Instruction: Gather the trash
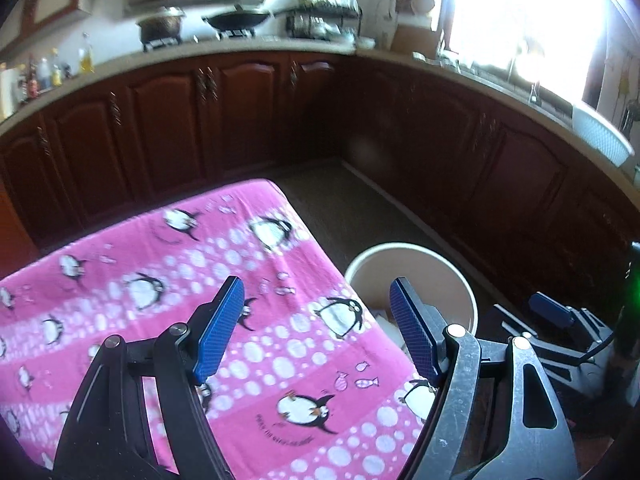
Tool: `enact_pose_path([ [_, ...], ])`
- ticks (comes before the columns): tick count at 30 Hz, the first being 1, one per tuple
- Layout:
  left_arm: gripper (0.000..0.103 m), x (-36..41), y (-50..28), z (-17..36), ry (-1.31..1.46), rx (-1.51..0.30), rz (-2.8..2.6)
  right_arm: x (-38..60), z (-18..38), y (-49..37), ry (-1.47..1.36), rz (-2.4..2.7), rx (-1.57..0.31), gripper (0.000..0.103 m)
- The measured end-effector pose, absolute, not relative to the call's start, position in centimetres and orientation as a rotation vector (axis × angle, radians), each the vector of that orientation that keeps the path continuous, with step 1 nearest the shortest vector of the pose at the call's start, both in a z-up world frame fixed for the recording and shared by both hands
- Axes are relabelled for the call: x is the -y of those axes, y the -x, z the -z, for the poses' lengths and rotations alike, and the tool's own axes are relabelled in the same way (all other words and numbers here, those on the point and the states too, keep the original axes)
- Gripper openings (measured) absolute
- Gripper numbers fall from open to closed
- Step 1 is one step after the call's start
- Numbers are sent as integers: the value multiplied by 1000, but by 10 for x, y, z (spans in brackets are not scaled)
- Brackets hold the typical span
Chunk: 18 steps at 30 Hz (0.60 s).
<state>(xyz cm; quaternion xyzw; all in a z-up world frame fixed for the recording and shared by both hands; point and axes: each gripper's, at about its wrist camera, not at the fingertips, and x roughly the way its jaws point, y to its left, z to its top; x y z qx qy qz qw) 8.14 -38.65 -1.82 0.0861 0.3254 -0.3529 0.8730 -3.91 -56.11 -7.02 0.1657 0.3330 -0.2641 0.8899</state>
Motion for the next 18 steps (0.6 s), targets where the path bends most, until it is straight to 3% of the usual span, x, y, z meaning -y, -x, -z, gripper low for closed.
enact_pose_path([
  [18,74,301,-26,-20,-122,-492,698,468,-19,86,-203,587,-458,91],
])
